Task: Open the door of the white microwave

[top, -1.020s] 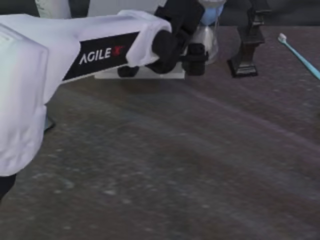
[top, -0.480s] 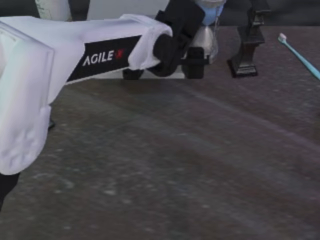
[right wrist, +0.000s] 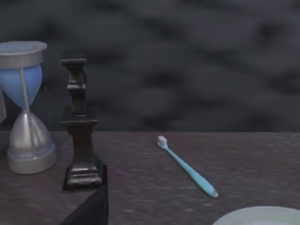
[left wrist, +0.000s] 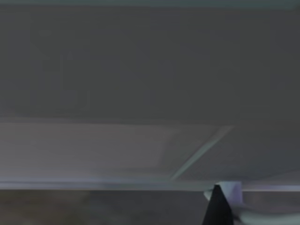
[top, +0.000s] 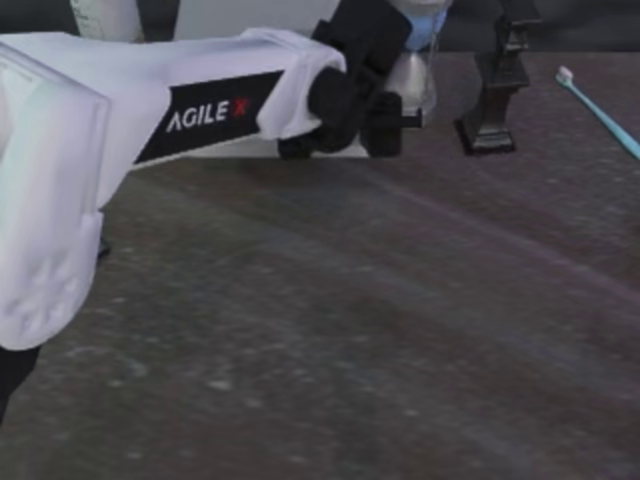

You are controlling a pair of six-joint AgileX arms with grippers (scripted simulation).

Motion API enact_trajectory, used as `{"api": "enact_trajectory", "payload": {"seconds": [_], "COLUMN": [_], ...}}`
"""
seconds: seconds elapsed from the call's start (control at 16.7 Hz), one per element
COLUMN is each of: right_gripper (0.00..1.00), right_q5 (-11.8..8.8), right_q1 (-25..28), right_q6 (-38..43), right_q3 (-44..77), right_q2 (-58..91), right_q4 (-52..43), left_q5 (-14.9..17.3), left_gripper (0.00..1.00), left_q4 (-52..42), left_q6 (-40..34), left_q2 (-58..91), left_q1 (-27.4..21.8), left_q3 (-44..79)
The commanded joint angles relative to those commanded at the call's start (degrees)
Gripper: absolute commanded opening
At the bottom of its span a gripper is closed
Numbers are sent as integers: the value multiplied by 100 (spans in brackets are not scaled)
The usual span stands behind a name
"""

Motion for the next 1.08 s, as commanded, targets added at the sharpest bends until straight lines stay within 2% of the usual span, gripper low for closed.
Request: {"api": "enact_trajectory", "payload": {"seconds": [0.06, 0.12, 0.54, 0.6, 1.08], "right_gripper": [100, 100, 100, 100, 100], "right_q5": [0, 0, 0, 0, 0], "right_q1": [0, 0, 0, 0, 0], "right_q6": [0, 0, 0, 0, 0], "right_q3": [0, 0, 0, 0, 0], "right_q2": [0, 0, 0, 0, 0], "right_q4": [0, 0, 0, 0, 0], "left_q5": [0, 0, 0, 78, -116], "left_gripper": [2, 0, 0, 0, 0], "left_q4": [0, 0, 0, -48, 287], "left_q6": [0, 0, 0, -15, -166], "left_q2": [0, 0, 0, -147, -518], "left_q1": [0, 0, 0, -211, -188], "left_q3": [0, 0, 0, -297, -868]}}
